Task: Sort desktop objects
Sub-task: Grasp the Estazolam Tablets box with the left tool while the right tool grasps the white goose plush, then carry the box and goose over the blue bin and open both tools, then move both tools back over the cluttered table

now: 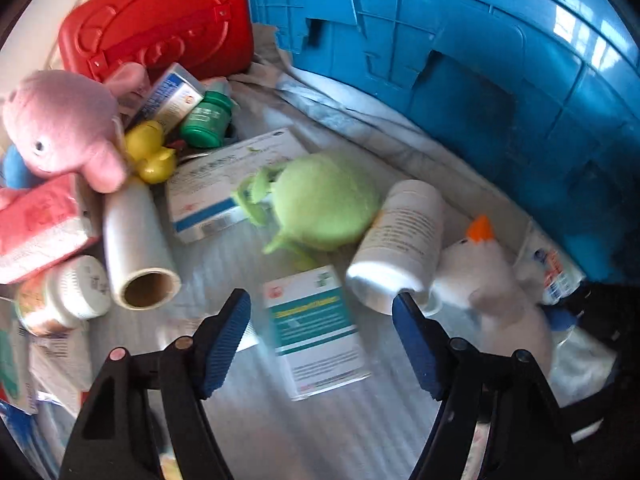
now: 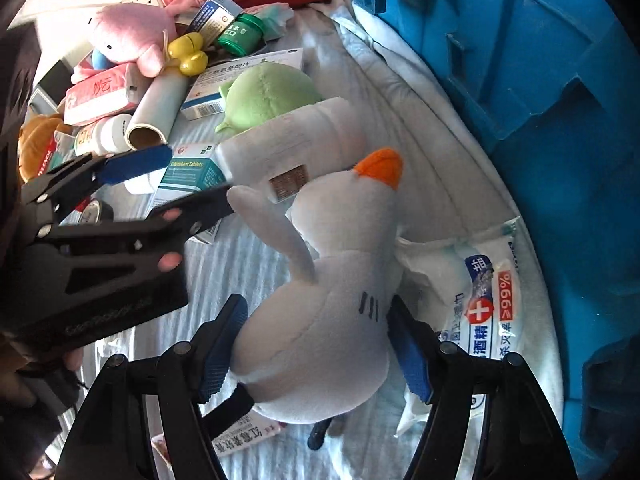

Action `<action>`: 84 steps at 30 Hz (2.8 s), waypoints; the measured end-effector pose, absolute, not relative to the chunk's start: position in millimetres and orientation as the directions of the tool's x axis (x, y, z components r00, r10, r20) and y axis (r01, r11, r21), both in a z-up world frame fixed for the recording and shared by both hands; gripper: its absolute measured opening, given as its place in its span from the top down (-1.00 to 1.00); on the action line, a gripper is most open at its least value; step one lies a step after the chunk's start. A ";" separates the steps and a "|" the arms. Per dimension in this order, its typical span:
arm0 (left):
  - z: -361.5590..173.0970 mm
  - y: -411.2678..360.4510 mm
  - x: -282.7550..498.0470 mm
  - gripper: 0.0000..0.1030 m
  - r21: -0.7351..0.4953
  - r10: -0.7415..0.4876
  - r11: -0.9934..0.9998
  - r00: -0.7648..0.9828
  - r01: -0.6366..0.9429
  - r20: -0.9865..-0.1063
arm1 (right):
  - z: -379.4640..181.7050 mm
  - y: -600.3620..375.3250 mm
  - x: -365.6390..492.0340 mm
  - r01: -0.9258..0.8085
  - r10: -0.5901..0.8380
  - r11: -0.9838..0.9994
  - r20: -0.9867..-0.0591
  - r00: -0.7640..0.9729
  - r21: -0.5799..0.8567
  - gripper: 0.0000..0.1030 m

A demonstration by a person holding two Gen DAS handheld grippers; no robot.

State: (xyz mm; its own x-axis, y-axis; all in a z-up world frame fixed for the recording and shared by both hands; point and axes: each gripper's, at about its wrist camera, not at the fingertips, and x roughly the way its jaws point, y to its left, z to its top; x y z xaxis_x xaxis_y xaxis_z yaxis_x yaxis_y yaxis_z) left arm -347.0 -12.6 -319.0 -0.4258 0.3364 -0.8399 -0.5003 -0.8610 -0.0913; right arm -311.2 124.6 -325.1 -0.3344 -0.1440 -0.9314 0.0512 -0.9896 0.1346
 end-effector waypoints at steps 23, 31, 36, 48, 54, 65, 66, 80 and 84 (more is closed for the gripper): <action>-298.2 -56.2 -322.7 0.28 0.008 0.282 -0.867 -0.504 -0.498 -0.816 | -275.2 99.1 -278.9 0.176 -0.167 -0.980 -0.881 -0.443 0.097 -0.07; -208.4 -74.1 -289.7 0.28 0.057 0.326 -0.865 -0.646 -0.498 -0.691 | -180.1 68.3 -250.2 0.228 -0.212 -0.970 -0.773 -0.598 0.090 -0.07; -120.2 -72.4 -253.6 0.28 0.076 0.413 -0.843 -0.733 -0.532 -0.541 | -87.7 75.9 -203.8 0.238 -0.222 -0.969 -0.651 -0.726 0.065 -0.07; 39.2 63.3 -226.4 0.27 0.148 0.586 -0.726 -0.717 -0.671 -0.378 | 56.9 226.2 -168.4 0.027 0.008 -0.997 -0.456 -0.890 -0.069 -0.08; 63.5 163.6 -252.3 -0.61 0.173 0.540 -0.752 -0.744 -0.637 -0.393 | 57.4 328.7 -219.2 -0.076 0.085 -0.996 -0.510 -0.856 -0.037 -0.18; 65.4 191.6 -222.8 -0.94 0.299 0.377 -0.853 -0.900 -0.429 -0.218 | 64.0 385.4 -184.7 -0.043 0.014 -0.996 -0.354 -0.935 0.075 -1.00; 63.0 188.4 -215.4 -0.94 0.296 0.370 -0.859 -0.906 -0.418 -0.206 | 66.1 384.6 -180.7 -0.021 -0.009 -0.996 -0.327 -0.945 0.087 -1.00; -5.8 -27.4 -168.3 -0.98 0.250 0.129 -0.947 -0.950 -0.204 -0.285 | 53.6 211.1 -176.3 0.320 -0.304 -0.947 -0.371 -0.878 0.019 -1.00; -19.6 -85.8 -163.8 -0.98 0.236 0.096 -0.953 -0.931 -0.188 -0.351 | 15.7 150.0 -194.1 0.416 -0.404 -0.905 -0.479 -0.779 0.087 -1.00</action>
State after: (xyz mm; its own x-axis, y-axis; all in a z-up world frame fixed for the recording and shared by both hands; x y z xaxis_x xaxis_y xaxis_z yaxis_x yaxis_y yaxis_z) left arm -163.8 -85.8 -19.6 -0.9313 0.0962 -0.3514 -0.1878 -0.9533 0.2365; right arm -194.1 150.0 15.7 -0.7792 -0.4038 -0.4793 0.4157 -0.9053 0.0869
